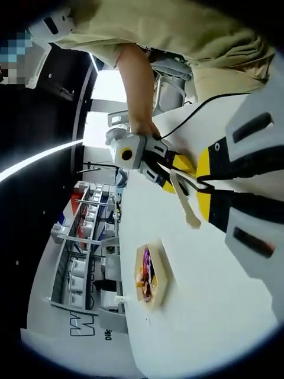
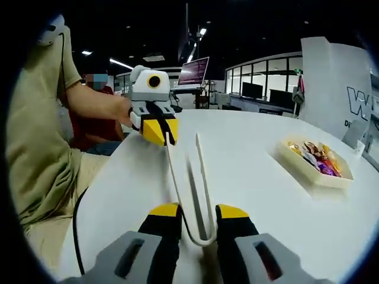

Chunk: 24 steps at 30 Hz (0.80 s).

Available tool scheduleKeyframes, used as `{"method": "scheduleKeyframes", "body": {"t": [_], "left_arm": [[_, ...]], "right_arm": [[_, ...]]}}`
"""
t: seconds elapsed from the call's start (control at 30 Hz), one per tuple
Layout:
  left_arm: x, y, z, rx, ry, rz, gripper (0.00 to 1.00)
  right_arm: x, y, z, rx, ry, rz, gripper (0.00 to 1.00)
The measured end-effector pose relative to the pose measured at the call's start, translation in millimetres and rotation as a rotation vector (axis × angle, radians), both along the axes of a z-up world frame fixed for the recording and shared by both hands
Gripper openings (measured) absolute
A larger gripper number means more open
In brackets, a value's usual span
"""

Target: Place the target food into the container with the food tongs after gripping and lifting it, then release it inside without dropping or visibly crushing the food.

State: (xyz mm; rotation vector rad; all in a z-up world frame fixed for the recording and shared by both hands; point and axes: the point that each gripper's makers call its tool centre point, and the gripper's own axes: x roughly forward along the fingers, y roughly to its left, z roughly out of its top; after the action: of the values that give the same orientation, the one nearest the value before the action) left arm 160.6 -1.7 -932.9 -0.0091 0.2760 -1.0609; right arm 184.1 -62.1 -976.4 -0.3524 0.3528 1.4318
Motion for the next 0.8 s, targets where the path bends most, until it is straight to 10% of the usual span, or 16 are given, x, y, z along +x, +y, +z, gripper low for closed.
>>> {"method": "scheduleKeyframes", "body": {"t": [0.8], "left_arm": [[0.4, -1, -17.6, 0.048, 0.018, -0.044, 0.03]], "right_arm": [[0, -6, -1.0, -0.022, 0.009, -0.025, 0.21]]}}
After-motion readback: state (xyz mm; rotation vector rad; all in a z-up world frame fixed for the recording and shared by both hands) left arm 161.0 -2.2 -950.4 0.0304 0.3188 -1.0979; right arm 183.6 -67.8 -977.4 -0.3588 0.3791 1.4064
